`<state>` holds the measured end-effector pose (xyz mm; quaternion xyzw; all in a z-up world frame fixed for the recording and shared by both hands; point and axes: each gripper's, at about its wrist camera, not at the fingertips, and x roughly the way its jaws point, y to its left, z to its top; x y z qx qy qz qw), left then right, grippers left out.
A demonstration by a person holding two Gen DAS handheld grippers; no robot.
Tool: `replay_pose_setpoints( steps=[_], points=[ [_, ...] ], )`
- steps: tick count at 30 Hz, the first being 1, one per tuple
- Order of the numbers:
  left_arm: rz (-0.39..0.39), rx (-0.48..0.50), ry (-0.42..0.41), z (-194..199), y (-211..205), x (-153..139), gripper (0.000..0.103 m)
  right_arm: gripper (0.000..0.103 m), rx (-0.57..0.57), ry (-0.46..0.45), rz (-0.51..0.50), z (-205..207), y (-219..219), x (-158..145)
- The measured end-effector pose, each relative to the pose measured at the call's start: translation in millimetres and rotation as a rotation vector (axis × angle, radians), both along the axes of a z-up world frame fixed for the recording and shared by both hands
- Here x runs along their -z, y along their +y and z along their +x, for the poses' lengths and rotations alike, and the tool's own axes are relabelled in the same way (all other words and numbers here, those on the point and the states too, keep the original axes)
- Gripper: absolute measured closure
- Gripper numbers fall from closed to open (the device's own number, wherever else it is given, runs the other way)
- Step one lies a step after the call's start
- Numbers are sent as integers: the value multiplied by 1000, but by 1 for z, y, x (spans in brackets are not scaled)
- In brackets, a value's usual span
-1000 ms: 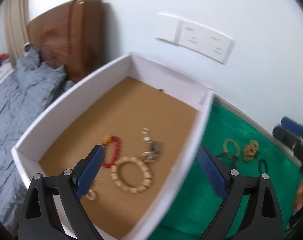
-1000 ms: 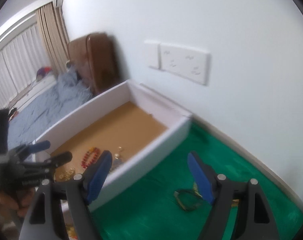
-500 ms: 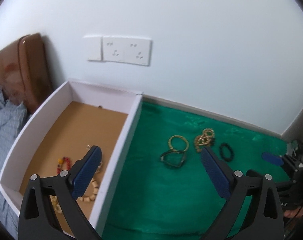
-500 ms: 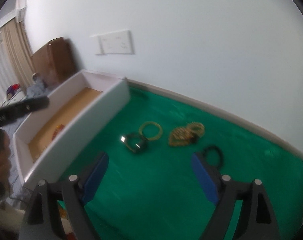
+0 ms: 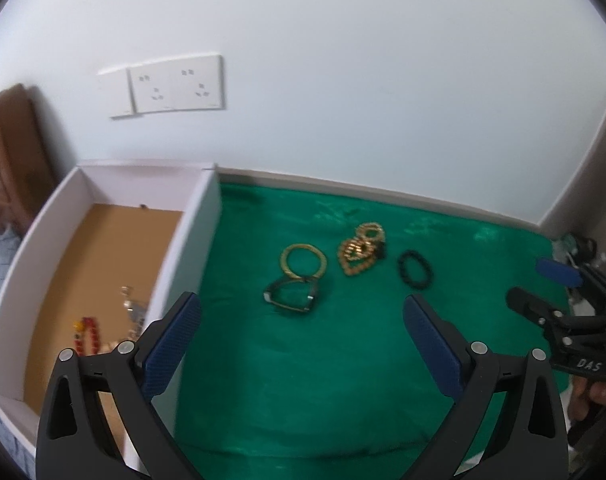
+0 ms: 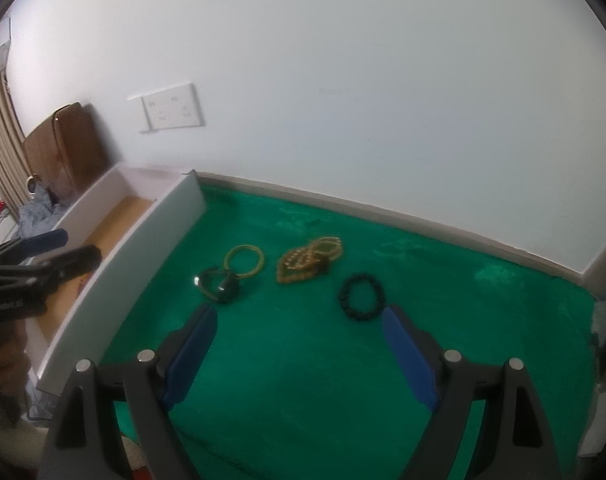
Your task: Organize jewelry
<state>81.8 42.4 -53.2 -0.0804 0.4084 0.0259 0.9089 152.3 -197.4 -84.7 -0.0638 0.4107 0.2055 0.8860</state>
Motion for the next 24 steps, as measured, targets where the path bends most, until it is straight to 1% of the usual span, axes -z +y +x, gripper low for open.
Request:
replay_pose_setpoints(
  steps=[3, 7, 10, 14, 18, 20, 24],
  points=[
    [2, 36, 4, 3, -12, 0, 2, 17, 10, -6, -15, -2, -5, 0],
    [32, 86, 13, 8, -29, 0, 2, 17, 20, -16, -17, -2, -12, -2],
    [51, 105, 15, 10, -35, 1, 2, 17, 29, -15, -21, -2, -16, -2],
    [38, 87, 52, 13, -28, 9, 2, 17, 38, -16, -22, -2, -23, -2],
    [-5, 61, 100, 14, -9, 23, 2, 17, 55, -24, -22, -3, -28, 0],
    [-23, 45, 128, 14, 0, 31, 2, 17, 49, -3, -25, 0, -27, 7],
    [-30, 20, 169, 15, 9, 43, 3, 17, 37, 44, -17, 5, -25, 17]
  ],
)
